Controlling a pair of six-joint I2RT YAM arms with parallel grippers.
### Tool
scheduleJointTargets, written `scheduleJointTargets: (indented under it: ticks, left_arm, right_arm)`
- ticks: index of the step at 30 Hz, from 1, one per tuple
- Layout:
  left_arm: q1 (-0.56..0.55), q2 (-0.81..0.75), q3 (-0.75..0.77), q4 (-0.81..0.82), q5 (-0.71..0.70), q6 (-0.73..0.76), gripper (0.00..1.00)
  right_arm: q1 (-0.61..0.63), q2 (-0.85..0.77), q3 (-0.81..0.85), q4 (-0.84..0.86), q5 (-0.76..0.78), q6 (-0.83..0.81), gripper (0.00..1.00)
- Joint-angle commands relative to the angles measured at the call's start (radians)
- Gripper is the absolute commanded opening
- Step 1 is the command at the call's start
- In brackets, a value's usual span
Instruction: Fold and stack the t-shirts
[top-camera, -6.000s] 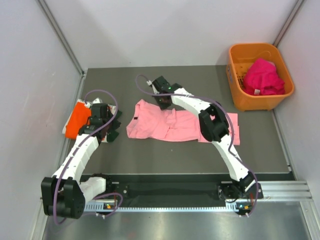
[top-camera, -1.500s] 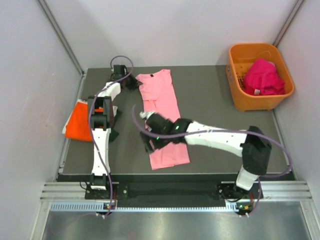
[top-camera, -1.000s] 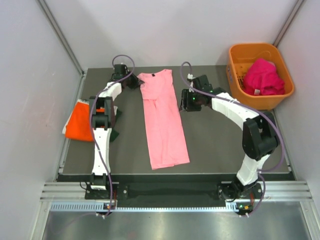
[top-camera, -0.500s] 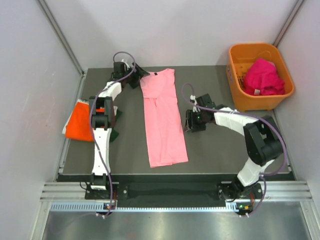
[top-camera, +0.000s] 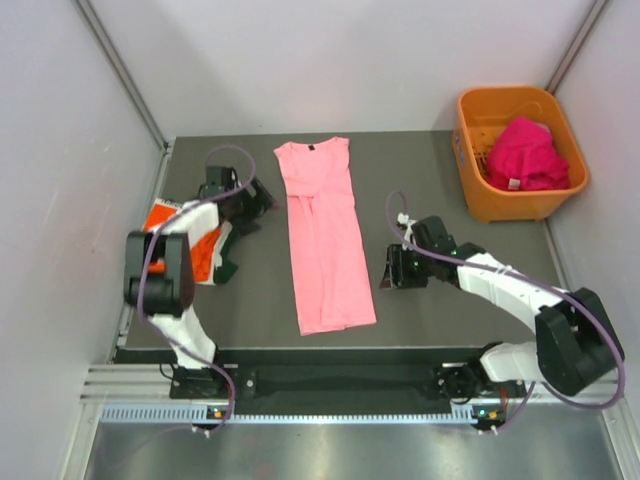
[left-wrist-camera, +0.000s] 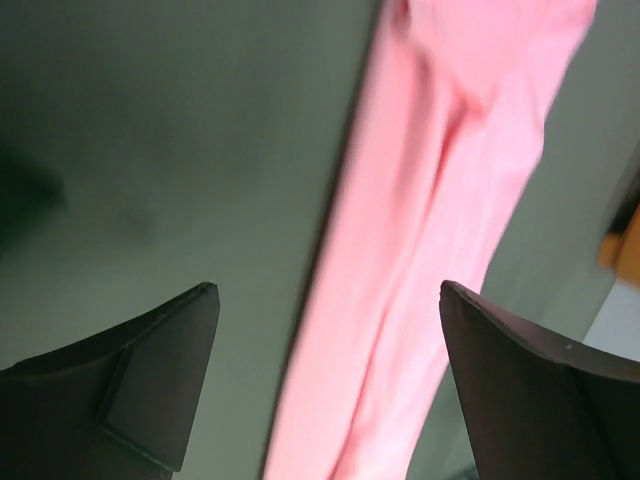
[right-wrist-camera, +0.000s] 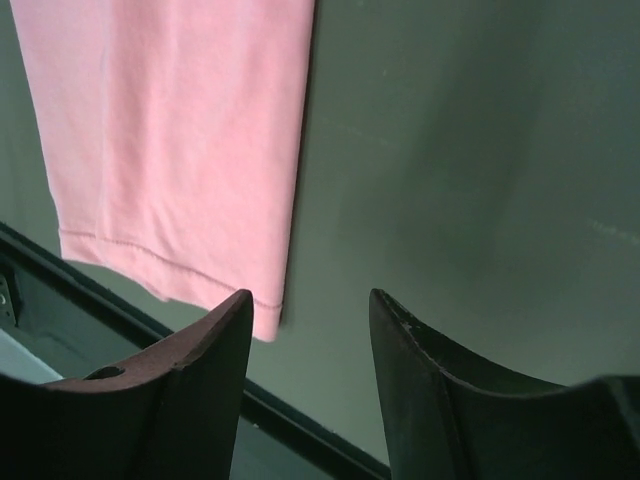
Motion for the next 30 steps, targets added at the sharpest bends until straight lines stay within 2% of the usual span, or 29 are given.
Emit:
scheduleJointTargets:
  ticks: [1,6,13,16,21,30]
  left_arm:
    - [-0.046,-0.272,-0.176,-0.009,-0.061,0.048,0.95]
    - [-0.147,-0.512,-0.336,-0.128,-0.136,0.079,0.87]
    - [-0.259,-0.811,-0.592,-0.173,-0.173,-0.021,0.73]
    - [-0.314,-0.872,-0.684,-0.144,-0.156,-0.076,0.61]
    - [-0.406,-0.880,-0.778,-0.101,-0.162,-0.145,0.49]
    - [-0.599,-0.814,-0.832,-0.018,-0.240,-0.262,0.45]
  right_arm:
    - [0.030,-0.065,-0.036,-0.006,-0.004,0.059,0.50]
    - [0.131,-0.113,-0.056,-0.021,0.044,0.108,0.50]
    - [0.224,-0.128,-0.108,0.026,0.094,0.198,0.45]
    - [0.243,-0.108,-0.122,0.043,0.102,0.209,0.45]
    - [0.272,-0.043,-0.132,0.098,0.092,0.221,0.39]
    - [0.275,0.070,-0.116,0.175,0.096,0.217,0.35]
